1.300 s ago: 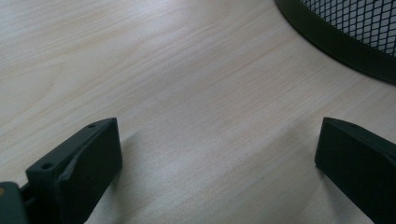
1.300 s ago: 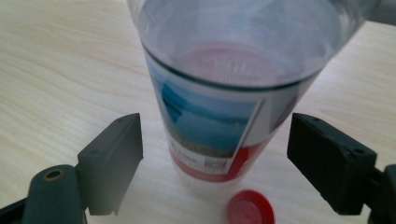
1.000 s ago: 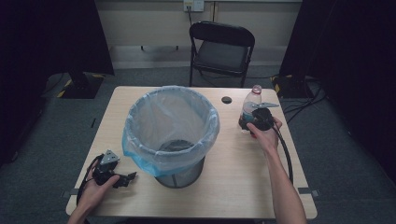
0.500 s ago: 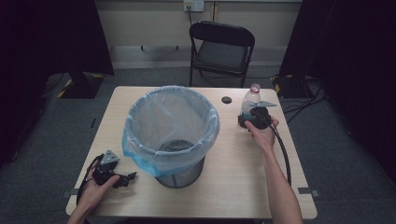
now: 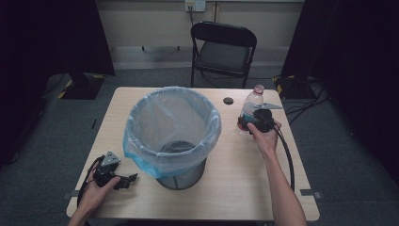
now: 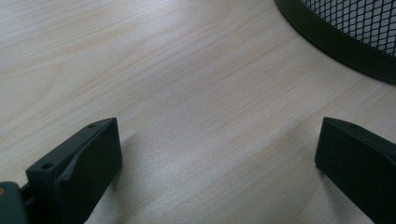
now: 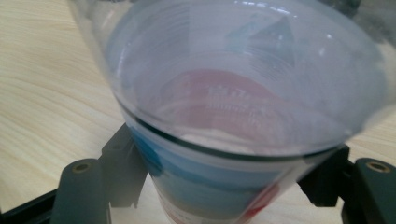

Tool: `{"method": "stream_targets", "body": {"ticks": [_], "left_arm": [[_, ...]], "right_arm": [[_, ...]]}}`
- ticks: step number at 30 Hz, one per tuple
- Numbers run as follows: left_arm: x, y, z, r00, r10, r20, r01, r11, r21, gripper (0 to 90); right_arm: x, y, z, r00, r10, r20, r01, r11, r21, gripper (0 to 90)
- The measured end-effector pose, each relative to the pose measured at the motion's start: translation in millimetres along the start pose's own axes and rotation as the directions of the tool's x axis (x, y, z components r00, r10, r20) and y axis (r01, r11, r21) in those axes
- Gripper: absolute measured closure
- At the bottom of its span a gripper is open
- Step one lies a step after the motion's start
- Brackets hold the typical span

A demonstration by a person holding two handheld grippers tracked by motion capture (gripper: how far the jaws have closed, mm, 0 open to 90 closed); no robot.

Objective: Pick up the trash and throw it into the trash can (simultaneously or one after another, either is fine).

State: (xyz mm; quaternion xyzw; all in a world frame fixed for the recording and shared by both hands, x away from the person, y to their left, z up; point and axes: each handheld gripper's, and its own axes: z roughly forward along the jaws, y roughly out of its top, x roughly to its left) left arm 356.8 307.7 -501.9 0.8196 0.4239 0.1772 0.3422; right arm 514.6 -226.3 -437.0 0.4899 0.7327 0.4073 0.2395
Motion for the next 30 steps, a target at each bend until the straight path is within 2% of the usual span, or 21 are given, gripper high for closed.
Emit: {"method": "stream_targets", "body": {"ticks": [8, 11, 12, 15, 23, 30], "left_arm": [[0.0, 0.0, 0.0, 1.0, 0.0, 0.0, 0.0, 1.0, 0.001, 0.1], [0.0, 0.0, 0.0, 1.0, 0.0, 0.0, 0.0, 1.0, 0.0, 0.1], [0.0, 0.0, 0.0, 1.0, 0.0, 0.0, 0.0, 1.0, 0.0, 0.1], [0.0, 0.0, 0.0, 1.0, 0.001, 0.0, -0.001, 1.0, 0.001, 0.1], [0.0, 0.0, 0.0, 1.0, 0.0, 0.0, 0.0, 1.0, 0.0, 0.1], [0.0, 0.0, 0.0, 1.0, 0.0, 0.0, 0.0, 1.0, 0.001, 0.1]], "right_arm": [[6.1, 5.7, -13.3, 0.9996, 0.013, -0.025, -0.014, 1.0, -0.018, 29.3], [9.1, 8.7, -21.1, 0.999, 0.018, -0.042, -0.02, 0.999, -0.034, 29.3], [11.2, 10.1, -26.7, 0.9979, 0.025, -0.06, -0.028, 0.998, -0.048, 29.3], [14.1, 11.4, -32.5, 0.9973, 0.017, -0.072, -0.022, 0.997, -0.068, 29.3], [22.1, 18.7, -49.7, 0.9916, 0.026, -0.127, -0.039, 0.994, -0.106, 29.4], [31.4, 27.0, -65.8, 0.9855, 0.01, -0.169, -0.037, 0.987, -0.157, 29.4]]}}
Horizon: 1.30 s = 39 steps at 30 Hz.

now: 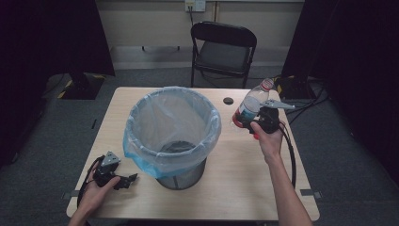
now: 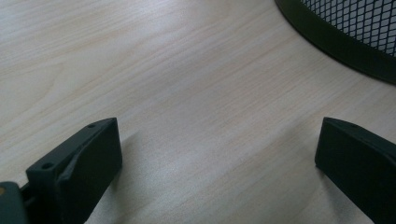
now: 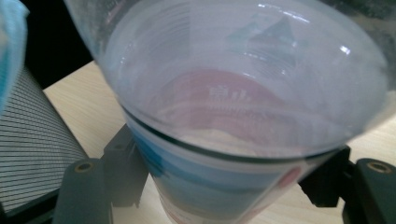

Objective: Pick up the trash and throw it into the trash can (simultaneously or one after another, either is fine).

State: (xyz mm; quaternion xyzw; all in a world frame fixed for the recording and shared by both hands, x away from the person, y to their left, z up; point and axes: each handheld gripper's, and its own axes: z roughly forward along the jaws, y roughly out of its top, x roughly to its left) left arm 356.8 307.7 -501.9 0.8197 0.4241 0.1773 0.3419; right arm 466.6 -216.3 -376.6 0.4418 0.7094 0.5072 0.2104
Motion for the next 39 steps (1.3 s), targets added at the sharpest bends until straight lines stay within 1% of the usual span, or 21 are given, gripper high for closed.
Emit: {"method": "stream_targets", "body": {"ticks": [2, 6, 10, 13, 19, 20, 21, 24, 25, 26, 27, 28, 29, 34, 37, 39], "left_arm": [[0.0, 0.0, 0.0, 1.0, 0.0, 0.0, 0.0, 1.0, 0.0, 0.1], [0.0, 0.0, 0.0, 1.0, 0.0, 0.0, 0.0, 1.0, 0.0, 0.1], [0.0, 0.0, 0.0, 1.0, 0.0, 0.0, 0.0, 1.0, 0.0, 0.1], [0.0, 0.0, 0.0, 1.0, 0.0, 0.0, 0.0, 1.0, 0.0, 0.1], [0.0, 0.0, 0.0, 1.0, 0.0, 0.0, 0.0, 1.0, 0.0, 0.1], [-0.1, -0.1, 0.0, 1.0, -0.001, 0.0, 0.001, 1.0, -0.001, 0.1], [-0.1, -0.1, 0.0, 1.0, -0.001, 0.0, 0.001, 1.0, -0.001, 0.1], [0.0, -0.1, 0.0, 1.0, 0.0, 0.0, 0.0, 1.0, -0.001, 0.1], [0.0, -0.1, 0.0, 1.0, 0.0, 0.0, 0.0, 1.0, -0.001, 0.1], [0.0, -0.1, 0.0, 1.0, 0.0, 0.0, 0.0, 1.0, 0.0, 0.1], [0.0, -0.1, 0.0, 1.0, 0.0, 0.0, 0.0, 1.0, 0.0, 0.1], [-0.1, -0.1, 0.0, 1.0, -0.001, 0.0, 0.001, 1.0, -0.001, 0.1], [-0.1, -0.1, 0.0, 1.0, -0.001, 0.0, 0.001, 1.0, -0.001, 0.1], [-0.1, -0.1, 0.0, 1.0, -0.001, 0.0, 0.001, 1.0, -0.001, 0.1], [0.0, -0.1, 0.0, 1.0, 0.0, 0.0, 0.0, 1.0, 0.0, 0.1], [-0.1, -0.1, 0.0, 1.0, 0.0, 0.0, 0.0, 1.0, 0.0, 0.1]], "right_arm": [[5.6, 3.8, -3.8, 0.9999, -0.005, -0.015, 0.005, 1.0, -0.011, 29.4], [10.8, 8.4, -7.4, 0.9996, -0.011, -0.028, 0.01, 1.0, -0.022, 29.4], [17.8, 17.2, -13.0, 0.9987, -0.022, -0.046, 0.019, 0.998, -0.055, 29.4], [22.5, 22.9, -16.5, 0.9975, -0.031, -0.064, 0.026, 0.996, -0.081, 29.3], [30.3, 34.7, -22.6, 0.9963, -0.049, -0.071, 0.041, 0.993, -0.113, 29.3], [32.0, 37.8, -24.5, 0.9958, -0.052, -0.076, 0.043, 0.991, -0.125, 29.4], [32.0, 37.8, -24.5, 0.9958, -0.052, -0.076, 0.043, 0.991, -0.125, 29.4], [36.9, 44.8, -27.6, 0.994, -0.061, -0.091, 0.047, 0.988, -0.15, 29.4], [36.9, 44.8, -27.6, 0.994, -0.061, -0.091, 0.047, 0.988, -0.15, 29.4], [40.8, 49.3, -29.0, 0.9932, -0.062, -0.098, 0.046, 0.985, -0.164, 29.4], [40.8, 49.3, -29.0, 0.9932, -0.062, -0.098, 0.046, 0.985, -0.164, 29.4], [43.5, 53.7, -30.1, 0.9927, -0.07, -0.098, 0.052, 0.982, -0.181, 29.4], [43.5, 53.7, -30.1, 0.9927, -0.07, -0.098, 0.052, 0.982, -0.181, 29.4], [46.9, 68.1, -33.2, 0.9933, -0.072, -0.091, 0.05, 0.974, -0.221, 29.5], [48.5, 75.1, -34.1, 0.995, -0.063, -0.077, 0.043, 0.968, -0.246, 29.6], [49.6, 78.5, -34.2, 0.9955, -0.057, -0.076, 0.036, 0.966, -0.257, 29.6]]}}
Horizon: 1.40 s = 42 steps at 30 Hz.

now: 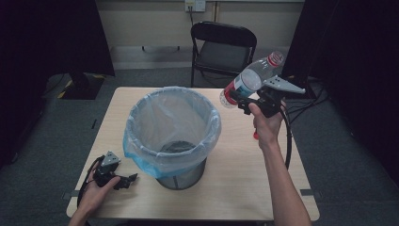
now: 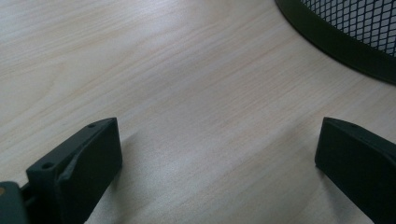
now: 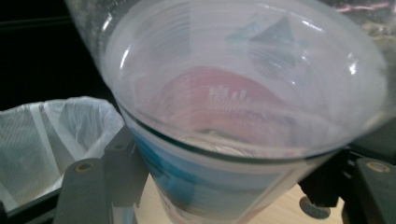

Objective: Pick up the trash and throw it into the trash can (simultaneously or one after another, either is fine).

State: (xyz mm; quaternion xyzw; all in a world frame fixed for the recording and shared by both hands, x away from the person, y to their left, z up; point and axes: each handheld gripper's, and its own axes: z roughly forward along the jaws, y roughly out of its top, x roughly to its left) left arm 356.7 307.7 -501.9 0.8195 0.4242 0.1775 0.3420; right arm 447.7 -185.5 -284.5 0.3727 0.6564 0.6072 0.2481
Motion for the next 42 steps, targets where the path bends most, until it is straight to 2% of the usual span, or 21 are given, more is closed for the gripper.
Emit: {"method": "stream_targets", "body": {"ticks": [4, 15, 23, 25, 27, 31, 38, 39, 40, 42], "left_arm": [[0.0, 0.0, 0.0, 1.0, 0.0, 0.0, 0.0, 1.0, 0.0, 0.1], [0.0, 0.0, 0.0, 1.0, 0.0, 0.0, 0.0, 1.0, 0.0, 0.1], [0.0, 0.0, 0.0, 1.0, 0.0, 0.0, 0.0, 1.0, 0.0, 0.1], [0.0, 0.0, 0.0, 1.0, 0.0, 0.0, 0.0, 1.0, 0.0, 0.1], [0.0, 0.0, 0.0, 1.0, 0.0, 0.0, 0.0, 1.0, 0.0, 0.1], [0.0, 0.0, 0.0, 1.0, 0.0, 0.0, 0.0, 1.0, 0.0, 0.1], [0.0, 0.0, 0.0, 1.0, 0.0, 0.0, 0.0, 1.0, 0.0, 0.1], [0.0, 0.0, 0.0, 1.0, 0.0, 0.0, 0.0, 1.0, 0.0, 0.1], [0.0, 0.0, 0.0, 1.0, 0.0, 0.0, 0.0, 1.0, 0.0, 0.1], [0.0, 0.0, 0.0, 1.0, 0.0, 0.0, 0.0, 1.0, 0.0, 0.1]], "right_arm": [[1.6, 7.6, 2.7, 1.0, 0.003, -0.005, -0.003, 1.0, -0.024, 29.7], [14.7, 28.4, 9.5, 0.9969, 0.006, -0.079, -0.012, 0.997, -0.082, 29.8], [29.2, 40.7, 11.5, 0.9908, 0.001, -0.135, -0.016, 0.993, -0.114, 29.9], [36.5, 42.8, 12.5, 0.9852, -0.004, -0.171, -0.017, 0.993, -0.117, 29.9], [38.6, 43.3, 12.6, 0.9842, -0.007, -0.177, -0.013, 0.993, -0.115, 29.8], [50.2, 47.5, 14.7, 0.9756, -0.007, -0.22, -0.012, 0.996, -0.085, 29.8], [65.9, 48.5, 17.0, 0.9523, -0.01, -0.305, -0.004, 0.999, -0.047, 29.6], [69.2, 47.4, 16.9, 0.9437, -0.014, -0.33, 0.001, 0.999, -0.039, 29.4], [69.2, 47.4, 16.9, 0.9437, -0.014, -0.33, 0.001, 0.999, -0.039, 29.4], [71.9, 45.7, 17.0, 0.9358, -0.016, -0.352, 0.005, 0.999, -0.032, 29.2]]}}
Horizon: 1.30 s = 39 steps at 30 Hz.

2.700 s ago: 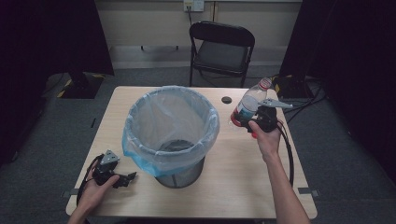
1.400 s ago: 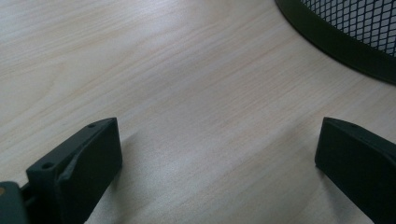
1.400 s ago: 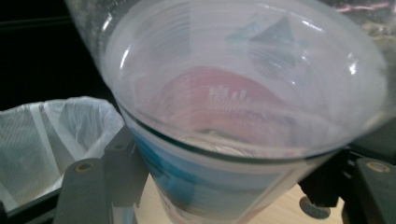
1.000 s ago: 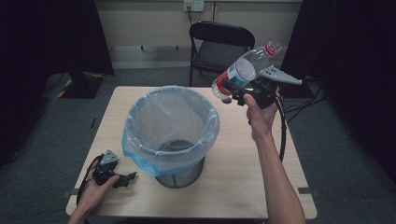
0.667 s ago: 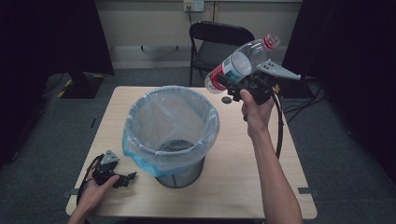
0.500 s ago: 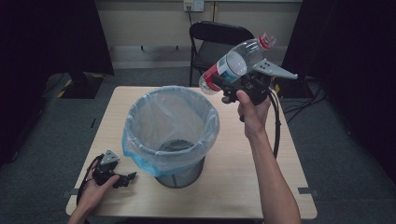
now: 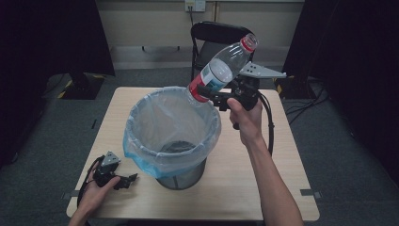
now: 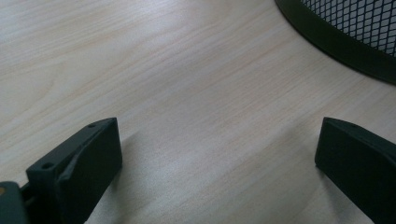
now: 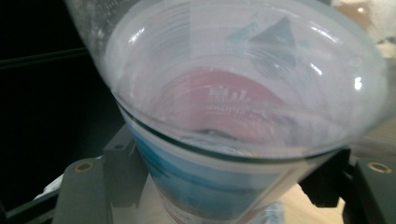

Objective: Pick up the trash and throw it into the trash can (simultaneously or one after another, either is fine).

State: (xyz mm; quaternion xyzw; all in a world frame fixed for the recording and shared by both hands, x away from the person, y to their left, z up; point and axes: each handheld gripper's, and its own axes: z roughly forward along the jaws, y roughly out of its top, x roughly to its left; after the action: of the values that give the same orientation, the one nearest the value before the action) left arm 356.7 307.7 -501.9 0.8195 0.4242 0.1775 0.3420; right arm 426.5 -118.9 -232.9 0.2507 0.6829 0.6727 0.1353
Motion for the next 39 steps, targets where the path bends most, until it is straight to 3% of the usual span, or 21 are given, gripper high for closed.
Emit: {"method": "stream_targets", "body": {"ticks": [3, 5, 22, 31, 33, 39], "left_arm": [[0.0, 0.0, 0.0, 1.0, 0.0, 0.0, 0.0, 1.0, 0.0, 0.1], [0.0, 0.0, 0.0, 1.0, 0.0, 0.0, 0.0, 1.0, 0.0, 0.1], [0.0, 0.0, 0.0, 1.0, 0.001, -0.001, -0.001, 1.0, 0.0, 0.1], [-0.1, 0.0, 0.0, 1.0, 0.001, -0.001, -0.001, 1.0, 0.0, 0.1], [-0.1, 0.0, 0.0, 1.0, 0.0, -0.001, 0.0, 1.0, 0.0, 0.1], [-0.1, 0.0, 0.0, 1.0, 0.001, -0.001, -0.001, 1.0, 0.0, 0.1]], "right_arm": [[4.5, -6.0, 2.6, 0.9986, -0.002, -0.052, 0.004, 1.0, 0.026, 28.7], [7.2, -8.8, 3.7, 0.9982, -0.009, -0.059, 0.011, 0.999, 0.036, 28.4], [16.7, -12.3, 10.2, 0.997, -0.032, -0.071, 0.034, 0.999, 0.039, 21.4], [8.5, -8.0, 4.9, 0.9995, -0.029, -0.015, 0.029, 0.999, 0.032, 20.0], [3.2, -7.3, 3.0, 0.9994, -0.027, 0.023, 0.026, 0.999, 0.041, 20.5], [-5.3, -7.8, -2.0, 0.9963, -0.034, 0.079, 0.03, 0.998, 0.056, 19.4]]}}
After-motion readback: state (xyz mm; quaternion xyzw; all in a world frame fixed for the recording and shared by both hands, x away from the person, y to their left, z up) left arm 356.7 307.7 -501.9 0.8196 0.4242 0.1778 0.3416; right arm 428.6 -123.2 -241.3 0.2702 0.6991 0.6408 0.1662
